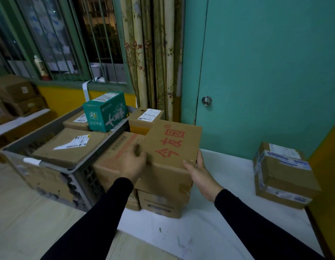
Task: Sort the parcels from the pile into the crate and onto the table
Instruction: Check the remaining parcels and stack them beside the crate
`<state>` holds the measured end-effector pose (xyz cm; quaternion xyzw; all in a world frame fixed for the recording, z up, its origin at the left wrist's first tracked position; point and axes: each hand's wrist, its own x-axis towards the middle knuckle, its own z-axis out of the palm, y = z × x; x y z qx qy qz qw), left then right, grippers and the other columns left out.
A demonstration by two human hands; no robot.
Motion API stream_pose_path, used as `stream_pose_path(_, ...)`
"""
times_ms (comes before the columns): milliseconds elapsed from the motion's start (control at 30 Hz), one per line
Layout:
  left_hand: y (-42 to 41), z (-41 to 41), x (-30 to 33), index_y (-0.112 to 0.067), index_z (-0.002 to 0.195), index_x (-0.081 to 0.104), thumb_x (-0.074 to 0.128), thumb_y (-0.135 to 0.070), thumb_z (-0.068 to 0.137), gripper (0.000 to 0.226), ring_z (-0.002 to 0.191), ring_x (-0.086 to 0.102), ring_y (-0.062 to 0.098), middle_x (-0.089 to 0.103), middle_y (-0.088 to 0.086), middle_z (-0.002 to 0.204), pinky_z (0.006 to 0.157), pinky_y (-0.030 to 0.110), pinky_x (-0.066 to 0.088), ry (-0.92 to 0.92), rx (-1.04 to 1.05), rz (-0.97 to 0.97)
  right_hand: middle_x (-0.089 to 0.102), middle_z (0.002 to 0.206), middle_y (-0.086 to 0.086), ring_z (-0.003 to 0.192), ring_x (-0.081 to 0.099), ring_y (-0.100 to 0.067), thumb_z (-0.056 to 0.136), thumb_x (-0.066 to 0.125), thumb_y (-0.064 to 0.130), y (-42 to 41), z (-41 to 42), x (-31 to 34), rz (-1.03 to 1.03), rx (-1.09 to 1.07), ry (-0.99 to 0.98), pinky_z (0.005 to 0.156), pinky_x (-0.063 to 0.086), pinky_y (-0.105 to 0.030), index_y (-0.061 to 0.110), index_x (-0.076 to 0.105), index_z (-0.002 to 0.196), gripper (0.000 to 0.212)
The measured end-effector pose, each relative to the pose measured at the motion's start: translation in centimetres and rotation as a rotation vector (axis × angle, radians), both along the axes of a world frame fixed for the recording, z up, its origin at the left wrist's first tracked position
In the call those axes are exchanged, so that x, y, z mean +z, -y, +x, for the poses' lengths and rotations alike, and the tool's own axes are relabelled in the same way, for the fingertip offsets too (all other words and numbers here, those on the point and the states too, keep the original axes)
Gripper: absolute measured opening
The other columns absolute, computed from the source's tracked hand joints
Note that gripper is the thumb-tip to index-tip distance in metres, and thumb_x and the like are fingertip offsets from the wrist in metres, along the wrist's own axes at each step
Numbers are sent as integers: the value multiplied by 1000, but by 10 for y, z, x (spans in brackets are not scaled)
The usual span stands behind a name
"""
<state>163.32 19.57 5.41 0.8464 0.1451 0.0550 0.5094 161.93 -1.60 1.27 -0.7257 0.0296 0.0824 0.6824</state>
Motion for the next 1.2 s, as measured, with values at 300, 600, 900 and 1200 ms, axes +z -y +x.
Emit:
stream_pose_path(300, -2, 4, 11, -20, 155, 37, 54, -34, 97, 62, 137, 45, 30, 44, 9, 155, 113, 42, 38, -109, 9, 115, 50, 148, 19, 137, 47, -12, 101, 52, 48, 3, -5, 2, 19, 14, 6, 122, 32, -46, 51, 3, 157, 75)
stream_pose_path(600, 5, 8, 24, -14, 154, 37, 60, -39, 99, 64, 136, 47, 30, 47, 10, 153, 108, 37, 39, -114, -30, 102, 61, 138, 14, 126, 58, -14, 103, 55, 32, 1, 0, 0, 84, -81, 17, 115, 42, -46, 46, 19, 157, 66)
stream_pose_path(900, 52, 49, 63, -16, 154, 37, 58, -37, 100, 61, 132, 51, 30, 49, 8, 151, 108, 42, 45, 43, -205, 72, 62, 135, 14, 121, 61, -14, 102, 55, 34, 47, 31, 27, 120, -347, 138, 110, 47, -44, 39, 39, 152, 52)
stream_pose_path(1200, 138, 109, 44, -14, 148, 43, 53, -30, 102, 50, 119, 56, 26, 56, 4, 139, 98, 32, 47, 10, -520, 18, 61, 139, 9, 118, 63, -13, 102, 57, 28, 129, 42, 21, 105, -607, 154, 101, 51, -35, 34, 38, 153, 54)
